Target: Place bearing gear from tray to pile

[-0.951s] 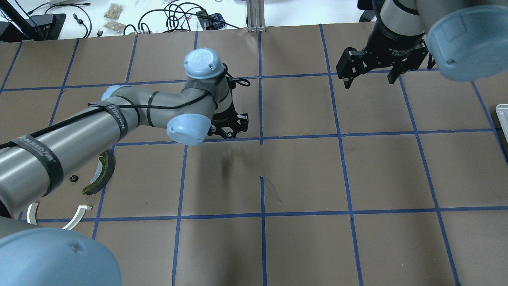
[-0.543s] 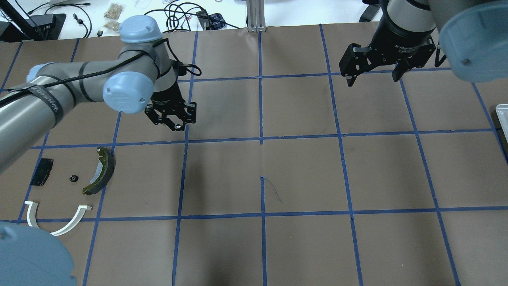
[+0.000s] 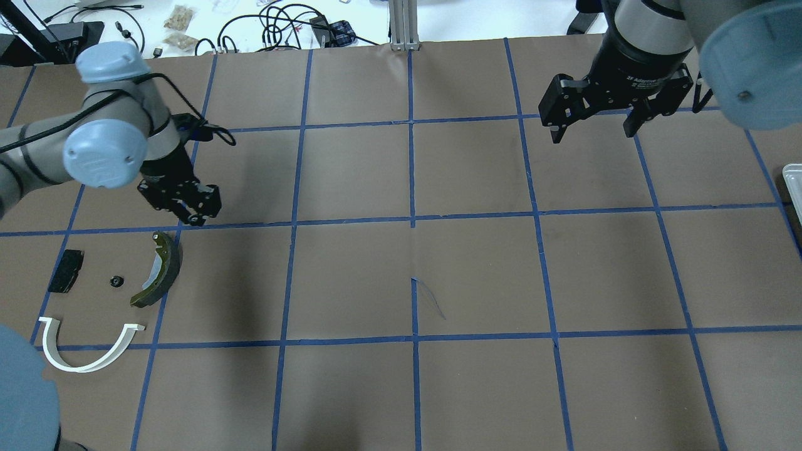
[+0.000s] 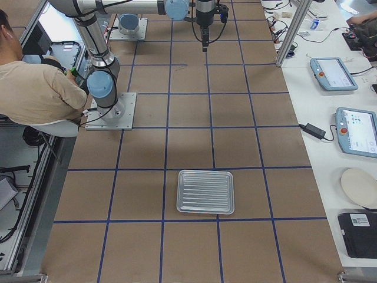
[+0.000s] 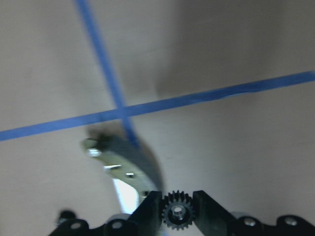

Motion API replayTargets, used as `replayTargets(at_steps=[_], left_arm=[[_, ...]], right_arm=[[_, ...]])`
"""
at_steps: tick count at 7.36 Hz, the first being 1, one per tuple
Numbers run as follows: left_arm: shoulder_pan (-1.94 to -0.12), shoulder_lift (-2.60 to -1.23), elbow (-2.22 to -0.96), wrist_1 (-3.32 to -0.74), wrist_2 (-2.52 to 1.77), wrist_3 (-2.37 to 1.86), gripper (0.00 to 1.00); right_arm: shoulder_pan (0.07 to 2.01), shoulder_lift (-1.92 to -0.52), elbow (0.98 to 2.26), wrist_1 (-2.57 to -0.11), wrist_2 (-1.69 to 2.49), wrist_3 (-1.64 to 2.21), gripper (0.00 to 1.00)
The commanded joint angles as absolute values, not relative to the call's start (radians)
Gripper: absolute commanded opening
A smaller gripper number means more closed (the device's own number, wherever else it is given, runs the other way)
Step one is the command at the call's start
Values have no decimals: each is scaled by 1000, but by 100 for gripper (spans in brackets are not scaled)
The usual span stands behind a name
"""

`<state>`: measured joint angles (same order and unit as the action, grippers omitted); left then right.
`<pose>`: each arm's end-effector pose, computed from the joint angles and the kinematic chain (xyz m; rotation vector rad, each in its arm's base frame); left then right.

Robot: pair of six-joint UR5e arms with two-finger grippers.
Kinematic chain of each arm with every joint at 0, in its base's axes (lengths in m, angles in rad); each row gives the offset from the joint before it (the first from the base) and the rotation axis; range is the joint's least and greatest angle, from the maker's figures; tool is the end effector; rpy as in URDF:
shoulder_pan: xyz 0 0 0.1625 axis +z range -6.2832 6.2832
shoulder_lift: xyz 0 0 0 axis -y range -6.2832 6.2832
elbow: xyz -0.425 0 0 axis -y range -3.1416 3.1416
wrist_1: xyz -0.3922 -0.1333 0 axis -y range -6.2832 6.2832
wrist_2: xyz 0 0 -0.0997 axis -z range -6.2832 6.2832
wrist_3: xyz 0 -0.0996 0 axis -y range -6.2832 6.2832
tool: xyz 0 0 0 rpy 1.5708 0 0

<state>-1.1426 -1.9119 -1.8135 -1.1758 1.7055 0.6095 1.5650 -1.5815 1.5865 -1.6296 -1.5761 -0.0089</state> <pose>0.1188 -0.5491 0.2312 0.3001 3.0833 0.3583 0.1299 -0.4933 0.4914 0.0046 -3.1348 0.0843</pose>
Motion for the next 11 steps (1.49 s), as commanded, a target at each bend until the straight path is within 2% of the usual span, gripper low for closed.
replayTargets(at_steps=[1,4,5,6,9,11], left_arm=[[-1025,-1950,-1854,-1036,1706,730,0],[-968,-1985,-1861,-1014,1701,790,0],[-968,-1990,-1861,-1015,1706,788,39],[-971,-1991,-1858,-1017,1713,785,99],[-1012,-1941,-1830,-1052,1704,779,100],[-1144,-1850,-1710,-1299,1657,621,100]], right_arm=[[1555,-1580,1577,-1655,-1572,-8,100],[1559,-1586,1589,-1660,-1577,-3,100],[1559,-1583,1589,-1661,-1577,-3,100],[1559,-1583,1591,-1661,-1577,-3,100],[1557,-1582,1592,-1660,-1578,-5,100],[1557,-1582,1592,-1658,-1578,-5,100]])
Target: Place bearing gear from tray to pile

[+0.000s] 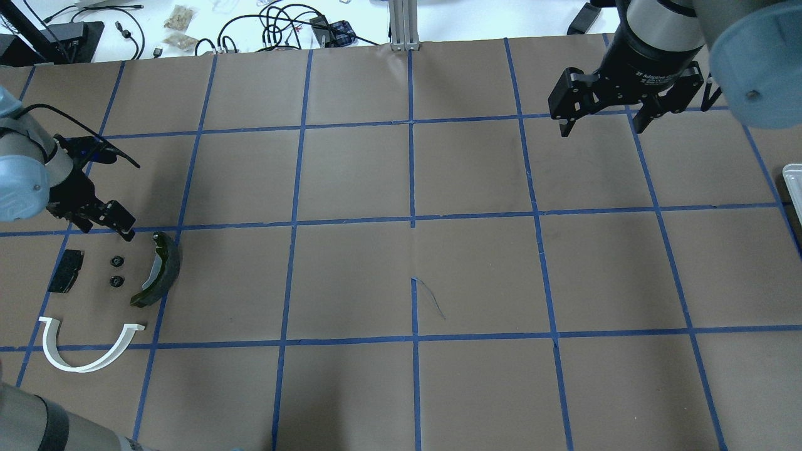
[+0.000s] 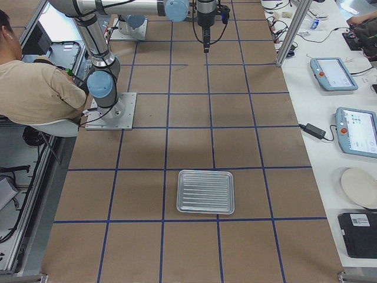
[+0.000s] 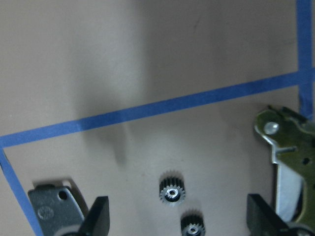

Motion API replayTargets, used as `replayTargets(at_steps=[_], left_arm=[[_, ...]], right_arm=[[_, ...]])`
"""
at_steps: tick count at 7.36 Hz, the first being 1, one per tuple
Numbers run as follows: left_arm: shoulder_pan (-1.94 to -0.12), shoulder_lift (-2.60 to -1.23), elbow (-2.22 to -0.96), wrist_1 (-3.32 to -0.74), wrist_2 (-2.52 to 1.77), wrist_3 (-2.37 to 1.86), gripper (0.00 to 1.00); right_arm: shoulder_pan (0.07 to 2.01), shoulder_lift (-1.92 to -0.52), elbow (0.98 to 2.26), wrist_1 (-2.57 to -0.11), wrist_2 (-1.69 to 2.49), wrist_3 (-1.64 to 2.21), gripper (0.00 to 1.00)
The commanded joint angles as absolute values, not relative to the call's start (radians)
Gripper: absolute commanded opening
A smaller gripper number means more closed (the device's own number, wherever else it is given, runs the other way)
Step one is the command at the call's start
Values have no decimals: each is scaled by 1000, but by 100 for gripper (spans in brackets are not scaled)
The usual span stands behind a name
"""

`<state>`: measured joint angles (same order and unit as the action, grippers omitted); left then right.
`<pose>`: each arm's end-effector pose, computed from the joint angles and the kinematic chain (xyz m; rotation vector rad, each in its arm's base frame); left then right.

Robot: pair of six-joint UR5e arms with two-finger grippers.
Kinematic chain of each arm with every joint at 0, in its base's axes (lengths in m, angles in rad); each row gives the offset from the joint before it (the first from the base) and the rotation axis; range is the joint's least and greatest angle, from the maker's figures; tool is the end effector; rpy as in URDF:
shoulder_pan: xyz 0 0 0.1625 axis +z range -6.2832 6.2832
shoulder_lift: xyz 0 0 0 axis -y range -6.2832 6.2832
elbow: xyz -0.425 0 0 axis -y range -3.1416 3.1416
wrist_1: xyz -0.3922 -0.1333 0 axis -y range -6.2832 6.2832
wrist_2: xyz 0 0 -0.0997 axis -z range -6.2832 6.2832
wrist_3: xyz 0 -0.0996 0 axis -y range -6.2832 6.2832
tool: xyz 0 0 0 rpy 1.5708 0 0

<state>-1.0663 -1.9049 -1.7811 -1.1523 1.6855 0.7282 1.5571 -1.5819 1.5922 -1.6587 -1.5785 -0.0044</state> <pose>0.1646 -0.5503 0.2502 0.3583 3.0890 0.2632 0.1257 -0.4964 0.4919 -0.0150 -3.1308 0.1214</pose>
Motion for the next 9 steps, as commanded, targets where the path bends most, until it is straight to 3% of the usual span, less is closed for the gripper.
replayTargets(at_steps=[1,3,5,9], left_arm=[[-1228,-1806,-1645,-1456,1638,442,100],[-1430,-1734,-1537,-1608,1609,150,100],[-1552,-1657,-1511,-1565,1562,20,100],[-1595,-1556,-1571,-1540,1574,37,100]], right_arm=[[1557,-1583,1592,-1658,-1578,-6,100],[1557,-1583,1592,-1658,-1578,-5,100],[1559,-1585,1591,-1660,-1577,-6,100],[1559,-1585,1592,-1658,-1577,-6,100]])
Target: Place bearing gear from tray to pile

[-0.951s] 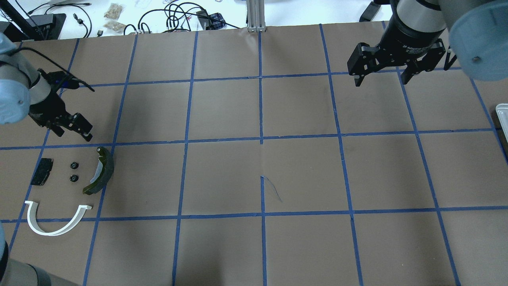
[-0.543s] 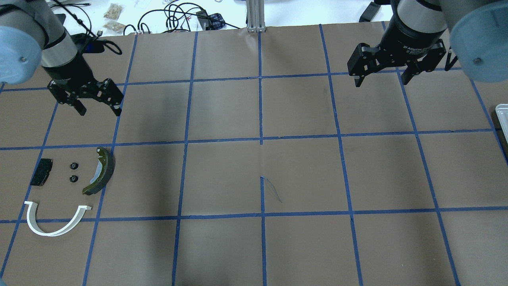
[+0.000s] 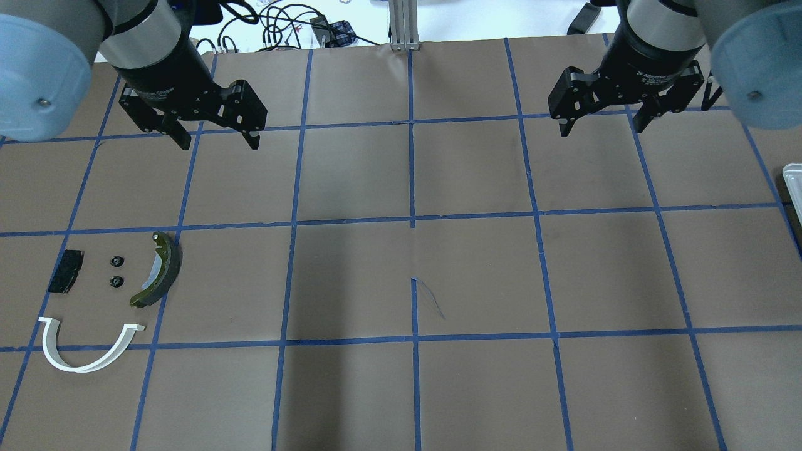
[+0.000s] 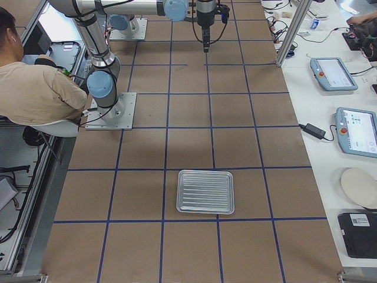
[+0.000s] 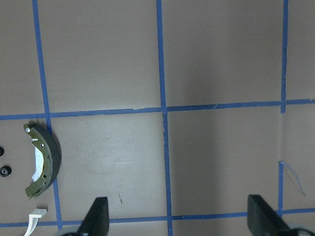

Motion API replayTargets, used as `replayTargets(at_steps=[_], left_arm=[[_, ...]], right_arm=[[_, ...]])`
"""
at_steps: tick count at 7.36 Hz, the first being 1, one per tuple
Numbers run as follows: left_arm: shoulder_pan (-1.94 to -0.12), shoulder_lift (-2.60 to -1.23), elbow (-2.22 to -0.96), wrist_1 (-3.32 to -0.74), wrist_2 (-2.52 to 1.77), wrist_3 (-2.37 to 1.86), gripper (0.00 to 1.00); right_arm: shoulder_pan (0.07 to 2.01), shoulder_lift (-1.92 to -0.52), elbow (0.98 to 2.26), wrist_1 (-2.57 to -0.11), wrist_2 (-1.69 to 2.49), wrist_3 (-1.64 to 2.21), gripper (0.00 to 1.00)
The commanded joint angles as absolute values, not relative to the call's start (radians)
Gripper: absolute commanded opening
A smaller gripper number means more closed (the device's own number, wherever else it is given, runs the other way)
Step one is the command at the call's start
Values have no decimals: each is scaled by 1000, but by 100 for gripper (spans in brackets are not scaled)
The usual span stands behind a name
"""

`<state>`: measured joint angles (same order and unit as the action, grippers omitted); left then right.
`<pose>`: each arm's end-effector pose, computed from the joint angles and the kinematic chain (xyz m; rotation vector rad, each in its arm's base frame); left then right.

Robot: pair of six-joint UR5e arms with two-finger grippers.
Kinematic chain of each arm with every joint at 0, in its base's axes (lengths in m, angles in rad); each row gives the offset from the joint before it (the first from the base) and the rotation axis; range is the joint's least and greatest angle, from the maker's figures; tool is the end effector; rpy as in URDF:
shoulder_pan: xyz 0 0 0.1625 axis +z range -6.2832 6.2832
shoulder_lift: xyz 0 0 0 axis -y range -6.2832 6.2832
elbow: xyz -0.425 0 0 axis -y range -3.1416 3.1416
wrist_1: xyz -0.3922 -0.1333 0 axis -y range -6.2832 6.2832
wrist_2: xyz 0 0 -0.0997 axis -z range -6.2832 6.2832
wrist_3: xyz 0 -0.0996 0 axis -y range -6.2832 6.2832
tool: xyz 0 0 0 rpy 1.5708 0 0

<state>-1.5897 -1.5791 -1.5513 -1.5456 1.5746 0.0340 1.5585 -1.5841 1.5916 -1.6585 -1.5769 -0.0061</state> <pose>-0.1423 -0.4964 0.4960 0.0829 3.1359 -0.0570 0.1266 -0.4955 0.4932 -0.0101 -3.1322 0.1256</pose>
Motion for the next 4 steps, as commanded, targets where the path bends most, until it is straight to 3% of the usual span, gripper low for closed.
replayTargets(at_steps=[1,4], left_arm=[[-1595,-1557,-1556,-1549,1577,37,100],[-1597,-1537,-1586,-1531,1577,22,100]], right_arm=[[1557,-1583,1592,-1658,-1577,-6,100],[1557,-1583,1592,-1658,-1577,-8,100]])
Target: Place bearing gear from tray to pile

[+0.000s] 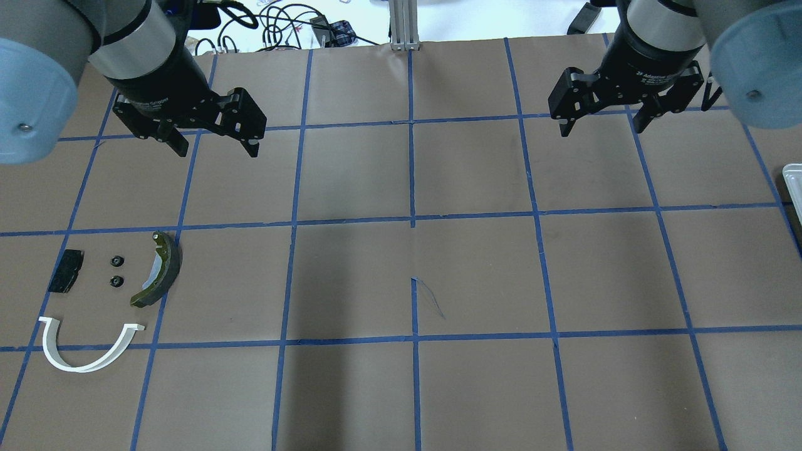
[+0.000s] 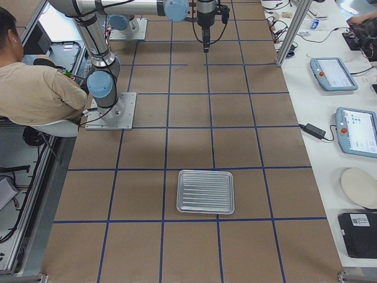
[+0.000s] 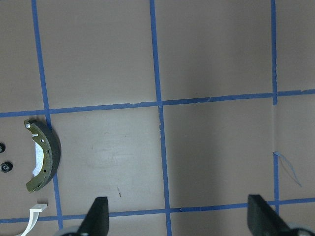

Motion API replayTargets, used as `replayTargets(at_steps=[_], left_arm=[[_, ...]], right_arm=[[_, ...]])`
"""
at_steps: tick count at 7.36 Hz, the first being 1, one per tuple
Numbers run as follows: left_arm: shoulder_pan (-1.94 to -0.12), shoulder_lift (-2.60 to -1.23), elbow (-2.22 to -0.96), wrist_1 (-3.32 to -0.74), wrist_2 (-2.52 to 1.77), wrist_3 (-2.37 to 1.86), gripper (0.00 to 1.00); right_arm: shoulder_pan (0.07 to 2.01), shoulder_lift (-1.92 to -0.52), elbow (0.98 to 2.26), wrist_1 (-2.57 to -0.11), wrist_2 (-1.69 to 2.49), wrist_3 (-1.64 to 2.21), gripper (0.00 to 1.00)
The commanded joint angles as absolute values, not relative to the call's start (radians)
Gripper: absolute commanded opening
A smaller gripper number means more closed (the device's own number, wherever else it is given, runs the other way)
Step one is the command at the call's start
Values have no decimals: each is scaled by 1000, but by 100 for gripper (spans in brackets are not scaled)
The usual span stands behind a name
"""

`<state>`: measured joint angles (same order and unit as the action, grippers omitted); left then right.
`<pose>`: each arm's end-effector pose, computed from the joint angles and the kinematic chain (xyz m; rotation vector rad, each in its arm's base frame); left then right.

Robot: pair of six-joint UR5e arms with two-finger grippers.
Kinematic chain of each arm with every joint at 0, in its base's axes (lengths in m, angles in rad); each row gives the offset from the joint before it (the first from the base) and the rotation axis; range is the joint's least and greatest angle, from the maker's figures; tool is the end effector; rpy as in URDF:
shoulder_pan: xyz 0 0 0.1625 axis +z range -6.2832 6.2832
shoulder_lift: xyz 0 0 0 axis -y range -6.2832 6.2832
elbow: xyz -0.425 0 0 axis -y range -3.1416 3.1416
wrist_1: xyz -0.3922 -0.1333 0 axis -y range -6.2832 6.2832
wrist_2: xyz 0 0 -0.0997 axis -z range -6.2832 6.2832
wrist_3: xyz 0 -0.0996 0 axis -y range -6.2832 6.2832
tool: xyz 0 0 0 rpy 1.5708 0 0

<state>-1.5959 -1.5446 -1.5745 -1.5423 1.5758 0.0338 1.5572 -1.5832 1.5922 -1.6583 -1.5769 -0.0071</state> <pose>-0.1449 -0.4821 0.5018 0.0921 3.1340 -0.0799 0.1260 -0.4959 0.4925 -0.0105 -3.1323 0.1229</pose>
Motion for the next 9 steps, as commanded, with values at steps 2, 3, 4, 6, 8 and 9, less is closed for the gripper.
replayTargets(at_steps=[2,3,4,6,8,9], left_arm=[[-1589,-1534,-1612,-1430,1577,17,100],[-1588,-1532,-1611,-1437,1578,9,100],[-1586,-1531,-1602,-1466,1571,-15,100],[-1585,-1531,-1594,-1516,1565,-37,100],[-1585,-1529,-1594,-1519,1569,-37,100],[-1585,-1529,-1594,-1519,1569,-35,100]], right_arm=[[1557,-1583,1592,-1657,-1577,-8,100],[1557,-1583,1592,-1657,-1577,-8,100],[1557,-1583,1592,-1657,-1577,-8,100],[1557,-1583,1592,-1657,-1577,-8,100],[1557,-1583,1592,-1657,-1577,-8,100],[1557,-1583,1592,-1657,-1577,-8,100]])
